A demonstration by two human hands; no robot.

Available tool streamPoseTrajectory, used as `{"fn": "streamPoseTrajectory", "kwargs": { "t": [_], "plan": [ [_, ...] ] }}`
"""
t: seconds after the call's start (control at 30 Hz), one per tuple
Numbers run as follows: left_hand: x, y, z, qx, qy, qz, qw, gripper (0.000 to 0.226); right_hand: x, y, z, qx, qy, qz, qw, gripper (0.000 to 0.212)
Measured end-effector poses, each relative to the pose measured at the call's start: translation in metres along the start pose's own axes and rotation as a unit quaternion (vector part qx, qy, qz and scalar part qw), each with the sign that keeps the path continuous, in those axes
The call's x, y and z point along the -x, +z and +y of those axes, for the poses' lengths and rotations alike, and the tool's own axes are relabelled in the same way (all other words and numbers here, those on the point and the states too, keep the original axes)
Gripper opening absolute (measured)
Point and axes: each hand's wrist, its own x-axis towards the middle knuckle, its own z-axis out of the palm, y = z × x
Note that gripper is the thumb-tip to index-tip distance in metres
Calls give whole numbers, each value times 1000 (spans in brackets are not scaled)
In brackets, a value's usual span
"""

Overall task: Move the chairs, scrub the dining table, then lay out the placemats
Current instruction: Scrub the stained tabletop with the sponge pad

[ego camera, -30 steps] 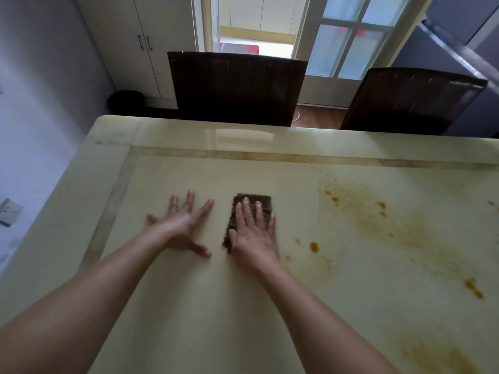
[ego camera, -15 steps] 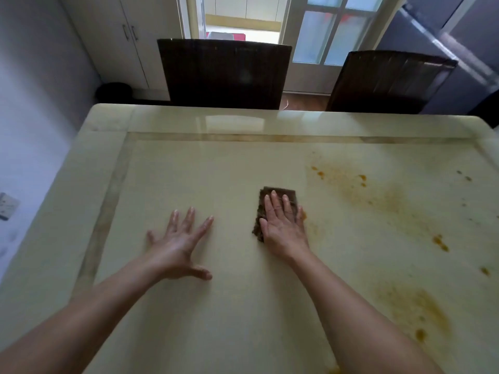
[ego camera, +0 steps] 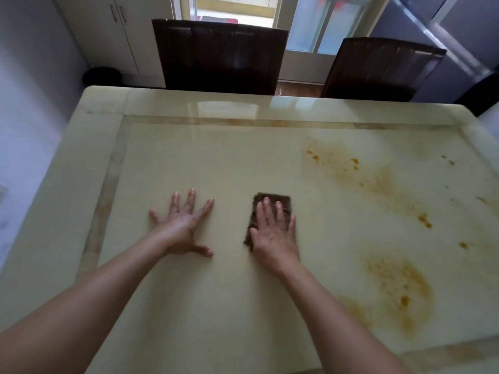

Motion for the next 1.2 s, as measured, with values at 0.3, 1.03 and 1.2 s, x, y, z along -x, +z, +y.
{"fn": "streamPoseTrajectory", "kwargs": {
  "t": [0.3, 1.03, 1.2],
  "plan": [
    [29, 5, 13, 41, 8, 20, 999, 118, 65, 30, -28, 47, -96, -19, 994, 62],
    [77, 56, 22, -18, 30, -25, 999, 123, 110, 36, 22, 1, 54, 2, 999, 63],
    [82, 54, 23, -14, 22, -21, 999, 123, 153, 63, -19, 23, -45, -17, 999, 65]
  ]
}}
